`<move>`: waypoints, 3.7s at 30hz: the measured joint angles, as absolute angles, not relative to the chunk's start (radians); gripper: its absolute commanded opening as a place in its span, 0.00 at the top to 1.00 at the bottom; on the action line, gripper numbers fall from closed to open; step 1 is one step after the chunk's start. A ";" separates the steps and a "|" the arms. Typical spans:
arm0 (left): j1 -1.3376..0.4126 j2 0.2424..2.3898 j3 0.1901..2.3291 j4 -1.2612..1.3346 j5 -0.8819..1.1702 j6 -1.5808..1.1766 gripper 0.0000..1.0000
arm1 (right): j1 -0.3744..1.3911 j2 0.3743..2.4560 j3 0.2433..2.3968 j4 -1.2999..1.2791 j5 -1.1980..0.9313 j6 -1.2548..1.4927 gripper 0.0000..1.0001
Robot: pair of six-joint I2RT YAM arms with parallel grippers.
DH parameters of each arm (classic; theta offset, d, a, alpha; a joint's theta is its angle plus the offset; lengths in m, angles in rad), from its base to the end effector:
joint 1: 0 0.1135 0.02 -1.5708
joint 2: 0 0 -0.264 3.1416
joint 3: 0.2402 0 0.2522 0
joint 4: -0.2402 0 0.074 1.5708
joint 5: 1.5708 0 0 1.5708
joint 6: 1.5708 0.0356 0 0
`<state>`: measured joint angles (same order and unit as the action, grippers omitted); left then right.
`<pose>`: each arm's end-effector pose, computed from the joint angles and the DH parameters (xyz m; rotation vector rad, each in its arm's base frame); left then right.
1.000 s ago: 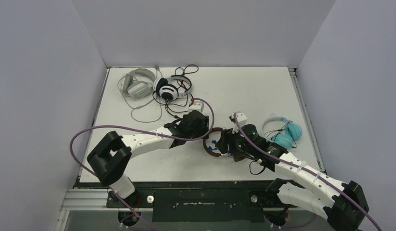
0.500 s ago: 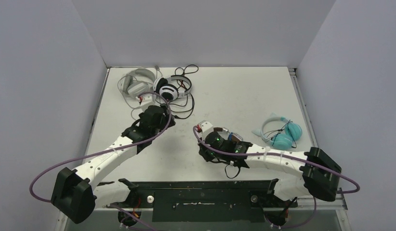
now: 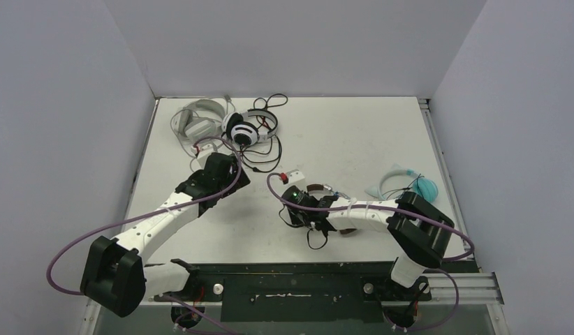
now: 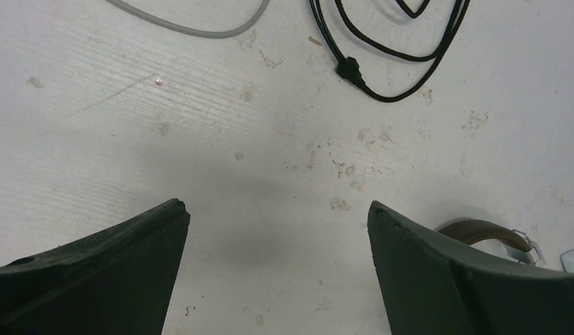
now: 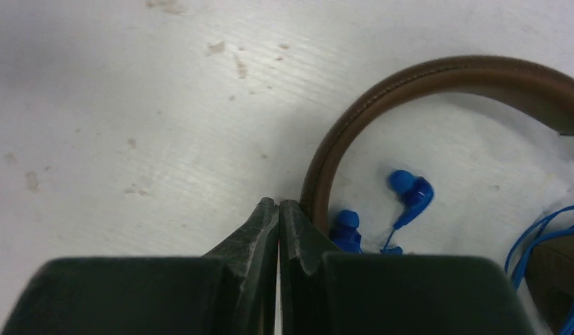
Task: Wrap the headphones
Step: Move the headphones to the center of the board.
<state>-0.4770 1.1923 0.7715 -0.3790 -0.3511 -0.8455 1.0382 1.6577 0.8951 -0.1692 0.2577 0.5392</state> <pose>0.2236 -0.1018 0.2365 -0.5885 2.2474 -0.2531 0.1734 0.2764 0.1636 -0.5117 2.4409 0.3573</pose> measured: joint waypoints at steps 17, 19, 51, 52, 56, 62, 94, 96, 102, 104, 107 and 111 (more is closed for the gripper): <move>-0.471 1.246 0.782 -0.367 -0.254 -0.776 0.03 | 0.577 1.320 0.639 -0.208 0.310 0.591 1.00; -0.471 1.246 0.783 -0.364 -0.246 -0.773 0.03 | 0.507 1.285 0.626 -0.218 0.319 0.591 1.00; -0.427 1.325 0.856 -0.341 -0.183 -0.762 0.03 | 0.523 1.010 0.537 -0.168 -0.083 0.364 0.05; -0.423 1.338 0.861 -0.343 -0.186 -0.762 0.03 | 0.550 1.002 0.537 -0.167 -0.081 0.358 0.04; -0.403 1.413 0.921 -0.395 -0.205 -0.748 0.03 | 0.571 0.973 0.536 -0.156 -0.063 0.355 0.04; -0.371 1.512 1.083 -0.475 -0.260 -0.736 0.03 | 0.571 0.912 0.496 -0.123 -0.041 0.370 0.05; -0.089 2.061 1.910 -0.627 -0.200 -0.353 0.04 | 0.571 0.821 0.412 0.013 -0.197 0.401 0.06; -0.097 2.077 1.914 -0.612 -0.105 -0.315 0.03 | 0.571 0.822 0.410 0.015 -0.209 0.401 0.06; -0.206 2.095 1.934 -0.575 -0.072 -0.188 0.03 | 0.571 0.842 0.411 0.030 -0.228 0.400 0.06; -0.272 2.145 2.013 -0.581 -0.125 -0.134 0.03 | 0.571 0.850 0.410 0.030 -0.232 0.400 0.06; -0.361 2.226 2.112 -0.587 -0.207 -0.044 0.03 | 0.571 0.852 0.411 0.030 -0.237 0.400 0.06; -0.427 2.289 2.139 -0.612 -0.269 0.044 0.03 | 0.571 0.852 0.411 0.030 -0.239 0.397 0.06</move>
<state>-0.4267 2.2894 2.1387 -0.6117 -0.2691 0.0437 0.5713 0.8520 0.4107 0.0296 -0.2386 0.3973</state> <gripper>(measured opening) 0.973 0.942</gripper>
